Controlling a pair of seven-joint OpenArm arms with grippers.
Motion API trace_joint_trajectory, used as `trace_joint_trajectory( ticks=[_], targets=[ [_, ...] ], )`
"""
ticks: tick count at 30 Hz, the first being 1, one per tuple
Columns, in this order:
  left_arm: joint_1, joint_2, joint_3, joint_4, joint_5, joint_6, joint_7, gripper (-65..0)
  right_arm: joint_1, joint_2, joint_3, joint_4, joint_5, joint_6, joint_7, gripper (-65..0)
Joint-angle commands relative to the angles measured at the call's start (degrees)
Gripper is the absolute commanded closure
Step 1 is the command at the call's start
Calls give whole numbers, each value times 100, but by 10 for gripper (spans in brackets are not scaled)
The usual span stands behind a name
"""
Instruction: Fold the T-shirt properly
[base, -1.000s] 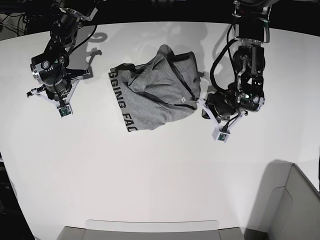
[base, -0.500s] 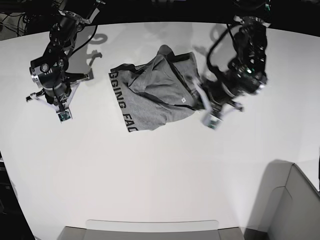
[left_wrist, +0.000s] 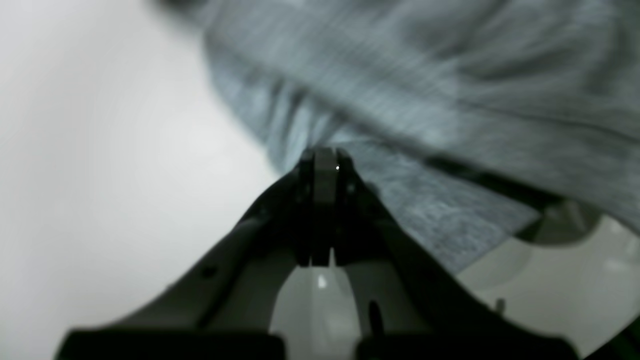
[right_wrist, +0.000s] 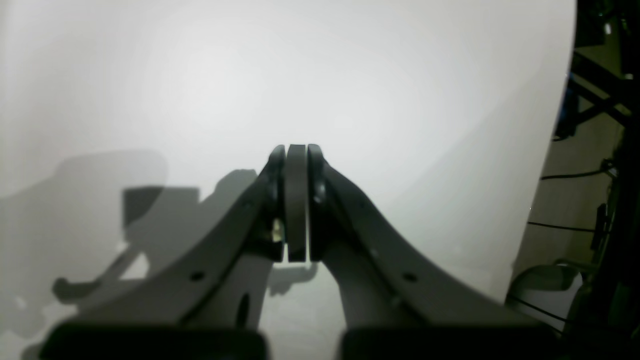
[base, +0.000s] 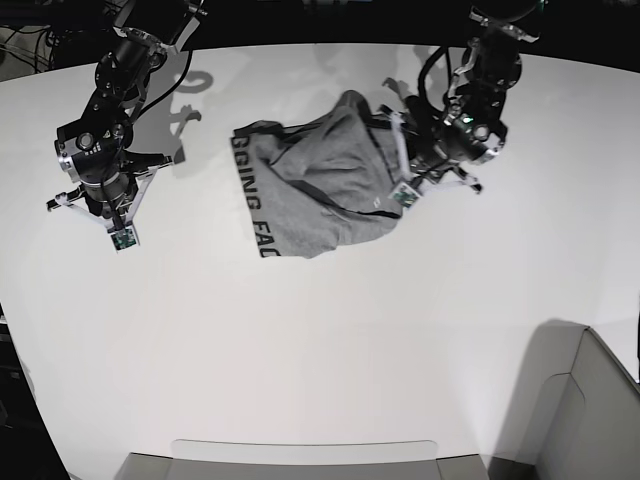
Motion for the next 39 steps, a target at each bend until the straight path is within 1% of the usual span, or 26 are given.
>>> trace_joint_trajectory(
  ticks=[1,2,5,6,8,10,12,15,17,19,21,23,25,27,29,34,37,39],
  targets=[
    [-2,11,-206,451,-32,20,-167,0,84,46,-11,109,199,80,59,0],
    [42,64,-355,671,-32,20,-167,0,84,46,-11,126,357,80,59,0],
    [59,521,-857,952,-32,29,-194,0,75,55,-11,320,920,80,77,0],
    [50,662,-1032,952,-32,29,-273,0,40,37,-11,390,1131,80,147,0],
    [68,899,-1322,952,-32,29,-703,0,-74,11,-11,566,1588,80,446,0],
    [182,1013,-1472,970,-32,29,-1389,0,-312,2,-20,733,2010,80,921,0],
    [639,1013,-1577,970,-32,38,-2110,0,-593,28,-20,742,2265,80,1492,0],
    [1290,987,-1709,952,-6,38,-3499,0,-1033,2,-2,742,2273,71,2310,0],
    [1800,987,-1973,935,-6,38,-4413,0,-1437,-16,-2,733,2273,71,2899,0],
    [2116,987,-2202,935,-6,38,-5038,0,-1780,-112,16,733,2282,62,3382,0],
    [2345,987,-2430,935,-6,38,-5451,0,-2070,-280,42,733,2282,62,3875,0],
    [2494,987,-2553,944,-6,38,-5635,0,-2360,-350,42,733,2273,62,4244,0],
    [2617,987,-2632,935,-6,29,-5706,0,-2597,-429,16,724,2282,62,4552,0],
    [2714,987,-2632,926,-15,29,-5723,0,-2703,-543,42,724,2291,62,4692,0],
    [2758,978,-2641,926,-15,29,-5723,0,-2773,-605,42,724,2282,62,4719,0],
    [2916,978,-2641,926,-15,29,-5732,0,-3151,-622,42,724,2309,44,4727,0],
    [3127,978,-2791,926,-24,29,-5750,0,-3556,-622,42,724,2335,36,4736,0],
    [3268,996,-2896,926,-24,29,-5881,0,-3855,-622,51,724,2572,36,4736,0]
  ],
)
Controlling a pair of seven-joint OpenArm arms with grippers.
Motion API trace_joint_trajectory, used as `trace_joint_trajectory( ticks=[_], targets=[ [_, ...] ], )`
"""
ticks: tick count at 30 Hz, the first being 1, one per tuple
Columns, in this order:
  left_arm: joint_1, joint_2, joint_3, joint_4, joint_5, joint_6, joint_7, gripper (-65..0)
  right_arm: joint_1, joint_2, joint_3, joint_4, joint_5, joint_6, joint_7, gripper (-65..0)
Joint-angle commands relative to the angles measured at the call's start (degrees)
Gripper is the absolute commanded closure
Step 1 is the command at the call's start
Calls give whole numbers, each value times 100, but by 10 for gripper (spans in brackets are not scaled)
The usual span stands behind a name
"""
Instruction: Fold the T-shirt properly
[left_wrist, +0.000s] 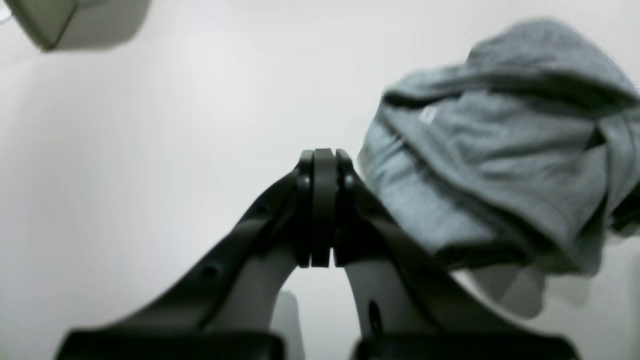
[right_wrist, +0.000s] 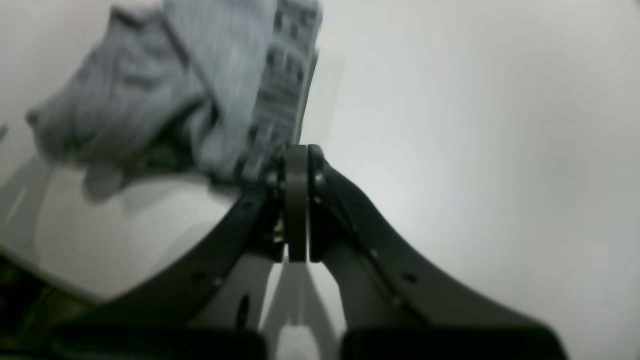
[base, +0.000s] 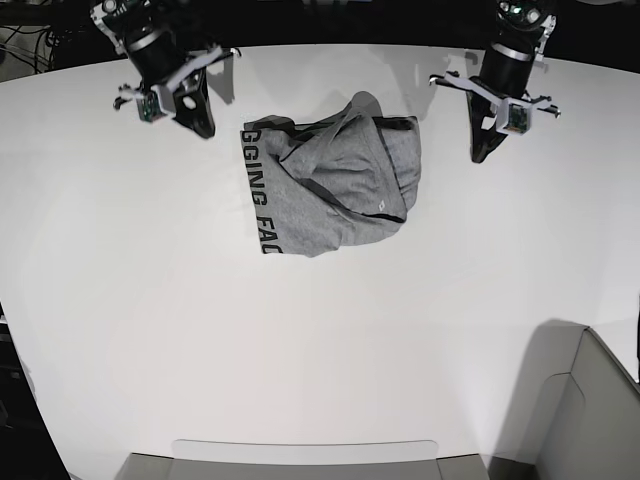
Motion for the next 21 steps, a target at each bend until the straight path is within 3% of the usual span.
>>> trace_joint_trajectory(
  ticks=[1,4,8,12,17,21],
  targets=[
    [136,-25,-83,102,-67,29,-315,0,-205,-2,16,97,300,-1,203,0],
    [567,-16,-145,102,-67,29,-693,0,-662,-2,156,97,704,-1,212,0],
    [1051,28,-145,67,-76,29,-1106,0,-979,-2,279,88,748,7,212,0],
    [1429,573,-224,32,-76,29,-1387,0,-1287,-2,279,44,740,16,212,0],
    [1851,1039,-215,-65,-67,29,-1704,0,-1586,-2,288,-70,740,25,212,0],
    [2176,1329,-215,-452,-67,20,-2293,0,-1788,7,420,-211,740,25,212,0]
  ],
)
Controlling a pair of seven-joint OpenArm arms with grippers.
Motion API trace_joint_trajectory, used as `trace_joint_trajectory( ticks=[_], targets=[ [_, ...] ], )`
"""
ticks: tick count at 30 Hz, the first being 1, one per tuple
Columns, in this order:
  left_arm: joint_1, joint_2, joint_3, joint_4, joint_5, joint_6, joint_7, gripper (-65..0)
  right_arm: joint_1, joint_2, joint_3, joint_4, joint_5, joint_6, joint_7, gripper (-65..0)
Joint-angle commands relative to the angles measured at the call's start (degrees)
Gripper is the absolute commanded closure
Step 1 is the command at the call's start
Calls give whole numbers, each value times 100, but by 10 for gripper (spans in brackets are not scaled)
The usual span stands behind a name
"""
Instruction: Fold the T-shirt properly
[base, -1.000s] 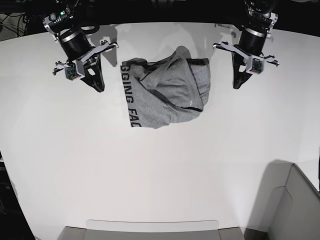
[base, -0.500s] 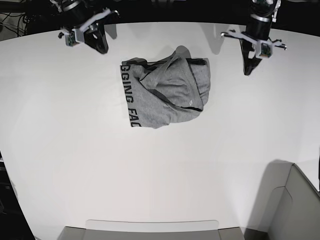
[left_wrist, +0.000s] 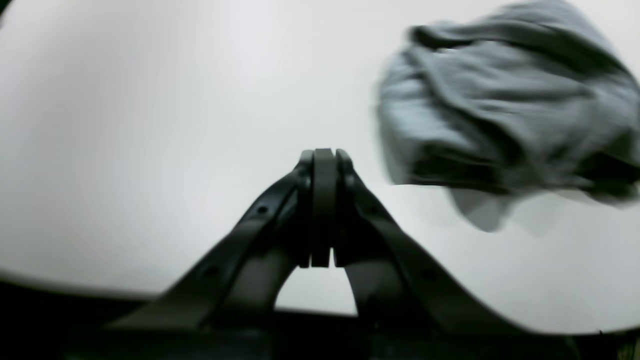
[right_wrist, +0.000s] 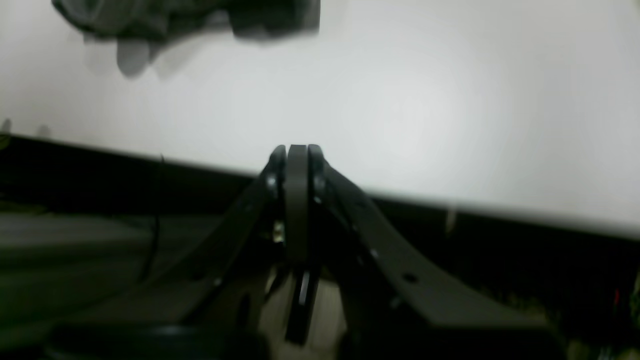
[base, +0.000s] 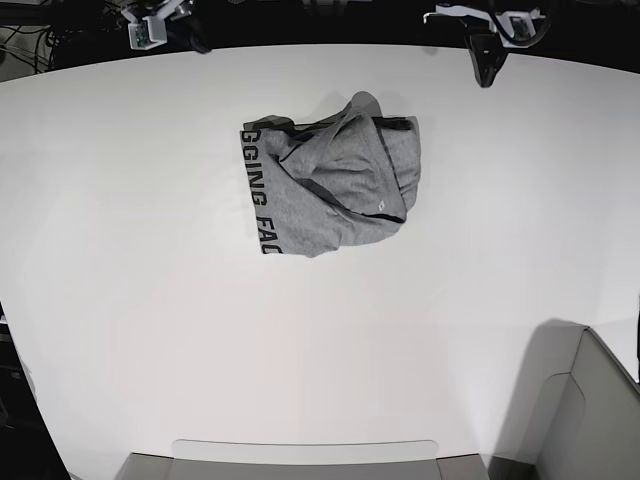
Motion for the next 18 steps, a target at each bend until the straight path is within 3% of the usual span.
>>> trace_joint_trajectory(
  ticks=[1,9,15,18],
  targets=[
    [203,48,-5,-90,-24,-47,-318,0,-74,20,40,-34,64,27,135,0],
    [502,66,-5,-1892,-24,-47,-2024,0,40,29,260,-826,-446,36,223,0],
    [405,66,-5,-3167,-24,-47,-2762,0,242,29,242,-2100,-727,36,1577,0],
    [150,66,-5,-3747,-24,-47,-3000,0,515,73,268,-2812,-920,36,1718,0]
  ],
)
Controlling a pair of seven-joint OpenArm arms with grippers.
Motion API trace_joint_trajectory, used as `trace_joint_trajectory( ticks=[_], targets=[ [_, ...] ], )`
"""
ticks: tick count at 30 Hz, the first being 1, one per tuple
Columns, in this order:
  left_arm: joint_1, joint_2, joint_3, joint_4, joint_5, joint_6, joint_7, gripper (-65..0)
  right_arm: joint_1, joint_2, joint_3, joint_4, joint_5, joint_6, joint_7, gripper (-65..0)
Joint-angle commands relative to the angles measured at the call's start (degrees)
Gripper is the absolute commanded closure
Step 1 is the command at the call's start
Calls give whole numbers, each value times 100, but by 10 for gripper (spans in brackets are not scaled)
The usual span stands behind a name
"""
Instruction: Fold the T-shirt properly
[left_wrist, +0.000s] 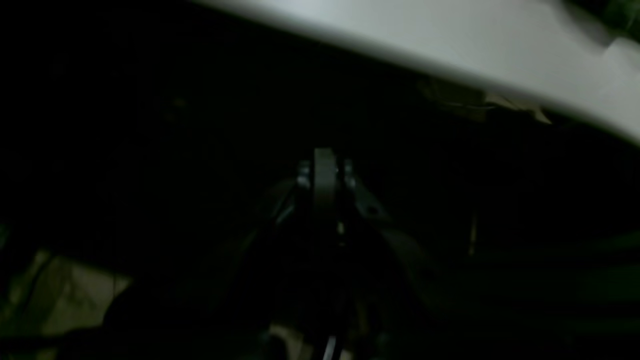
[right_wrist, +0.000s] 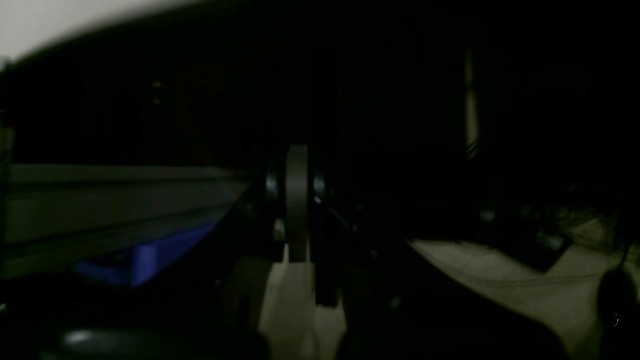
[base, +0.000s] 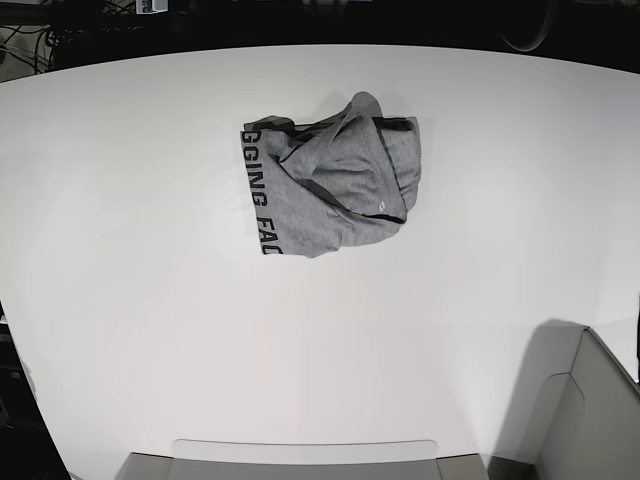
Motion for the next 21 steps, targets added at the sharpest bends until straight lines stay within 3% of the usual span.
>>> trace_joint_trajectory(
  ticks=[1,12,19,21],
  targets=[
    [32,11,-12,-140,0,-36,-242,0,41,69,37,-178,12,36,138,0],
    [-1296,-50,-65,-2812,18,-36,-294,0,1527,878,696,-2833,-788,36,155,0],
    [-2333,-499,-82,-5036,-8,8,-303,0,2388,1431,1127,-4380,-1526,36,199,0],
    [-2738,-675,-82,-5924,-17,8,-285,0,2582,1660,1206,-5013,-1596,18,604,0]
  ],
)
